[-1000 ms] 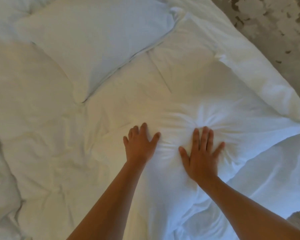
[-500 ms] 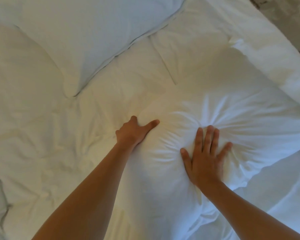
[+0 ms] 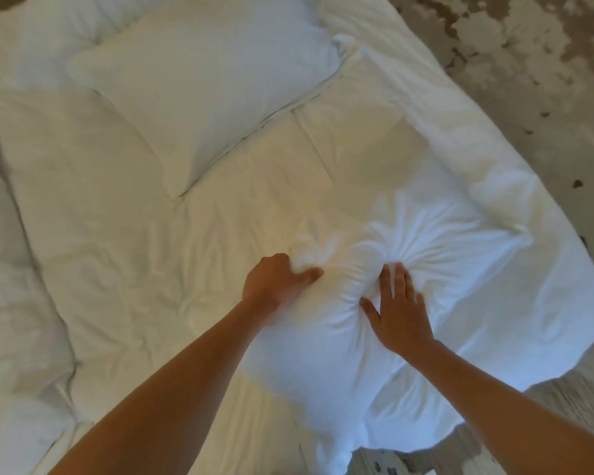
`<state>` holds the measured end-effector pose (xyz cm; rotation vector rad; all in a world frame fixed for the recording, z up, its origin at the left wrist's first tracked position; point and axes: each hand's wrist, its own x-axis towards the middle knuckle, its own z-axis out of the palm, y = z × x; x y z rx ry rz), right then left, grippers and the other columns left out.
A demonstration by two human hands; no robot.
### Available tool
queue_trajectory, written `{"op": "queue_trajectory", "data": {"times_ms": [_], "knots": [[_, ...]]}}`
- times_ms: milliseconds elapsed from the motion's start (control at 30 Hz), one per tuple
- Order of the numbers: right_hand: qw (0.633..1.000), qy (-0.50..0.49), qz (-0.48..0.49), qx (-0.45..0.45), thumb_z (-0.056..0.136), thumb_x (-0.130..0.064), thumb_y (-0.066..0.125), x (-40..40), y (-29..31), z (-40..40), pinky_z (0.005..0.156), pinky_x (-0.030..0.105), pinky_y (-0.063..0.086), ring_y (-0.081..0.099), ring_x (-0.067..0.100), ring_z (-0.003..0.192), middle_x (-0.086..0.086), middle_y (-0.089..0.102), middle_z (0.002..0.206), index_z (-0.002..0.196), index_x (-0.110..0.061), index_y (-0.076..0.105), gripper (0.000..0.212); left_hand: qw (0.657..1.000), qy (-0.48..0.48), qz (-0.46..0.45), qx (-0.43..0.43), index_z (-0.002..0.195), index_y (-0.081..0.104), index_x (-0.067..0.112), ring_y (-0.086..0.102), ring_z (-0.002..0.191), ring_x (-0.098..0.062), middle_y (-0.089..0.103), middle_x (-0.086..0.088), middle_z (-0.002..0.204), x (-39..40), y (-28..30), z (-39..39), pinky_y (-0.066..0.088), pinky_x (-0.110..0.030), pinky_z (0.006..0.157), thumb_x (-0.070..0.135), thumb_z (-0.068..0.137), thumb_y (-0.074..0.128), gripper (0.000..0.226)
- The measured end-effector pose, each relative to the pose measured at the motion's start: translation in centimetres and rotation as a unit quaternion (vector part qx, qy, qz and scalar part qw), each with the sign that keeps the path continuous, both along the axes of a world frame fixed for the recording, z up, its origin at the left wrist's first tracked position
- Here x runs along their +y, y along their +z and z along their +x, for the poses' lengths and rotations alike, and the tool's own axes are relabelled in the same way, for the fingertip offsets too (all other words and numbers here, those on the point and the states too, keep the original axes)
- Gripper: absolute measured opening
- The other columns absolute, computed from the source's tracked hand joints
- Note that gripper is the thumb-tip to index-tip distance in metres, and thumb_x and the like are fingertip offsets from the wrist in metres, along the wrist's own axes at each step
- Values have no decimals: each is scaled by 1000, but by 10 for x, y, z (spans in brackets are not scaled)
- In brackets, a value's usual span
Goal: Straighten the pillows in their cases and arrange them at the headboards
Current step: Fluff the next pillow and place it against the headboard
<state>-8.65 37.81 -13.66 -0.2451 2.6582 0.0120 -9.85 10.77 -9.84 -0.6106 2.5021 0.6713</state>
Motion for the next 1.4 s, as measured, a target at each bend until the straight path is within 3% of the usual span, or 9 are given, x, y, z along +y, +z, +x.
{"op": "queue_trajectory", "data": {"times_ms": [100,200,400,533,633,767,967,1167,1400], "knots": [[998,-18,-51,-24,100,-59,48,2,46,11,112,48,46,37,38,149,21,25,167,164,-8,19,86,999,-33,-4,34,79,55,28,67,78,-24,60,9,71,3,40,33,43,-33,62,94,64,46,69],[989,-24,-137,48,96,-44,65,-14,98,18,104,47,52,46,36,141,17,37,160,157,-10,34,77,997,-49,-18,63,80,56,28,63,68,-20,62,8,71,-12,86,63,45,-33,60,92,66,47,66],[924,131,-326,150,91,-64,61,-98,180,21,120,41,34,33,26,151,9,36,164,158,-16,35,87,969,-167,-152,100,88,48,25,61,66,-25,52,6,65,-72,163,132,37,-33,60,91,72,37,68],[912,322,-248,58,70,-99,44,-162,200,30,131,50,6,11,22,161,4,26,171,164,-26,23,121,953,-211,-185,110,110,53,22,71,82,-29,72,-3,90,-107,171,205,39,-33,63,79,82,47,65],[917,369,-150,-13,58,-107,38,-188,184,51,128,50,9,33,25,152,5,46,157,156,-29,37,126,969,-178,-158,73,121,50,18,66,97,-30,69,-5,106,-122,164,255,42,-37,73,61,89,57,53],[923,365,-119,31,59,-104,42,-196,159,89,95,40,44,60,24,100,-1,60,112,123,-25,64,104,974,-140,-177,36,116,52,16,56,104,-30,60,-7,111,-124,156,297,41,-40,80,46,92,56,39],[916,325,-201,125,69,-75,75,-176,167,97,67,36,46,58,24,79,0,59,88,94,-20,70,61,973,-99,-188,94,104,59,13,54,102,-29,60,-6,104,-120,166,292,45,-40,74,30,92,57,21],[934,257,-201,144,86,-34,80,-154,197,79,69,38,52,64,30,85,4,63,96,96,-16,73,22,972,-54,-185,132,99,62,12,58,93,-24,60,-4,98,-127,186,275,50,-39,70,21,98,51,15],[931,222,-210,200,95,-34,74,-139,215,51,85,42,50,63,29,99,3,69,115,98,-16,81,20,970,-44,-188,150,95,63,12,55,88,-24,57,-4,94,-136,199,263,47,-37,66,22,102,47,20]]}}
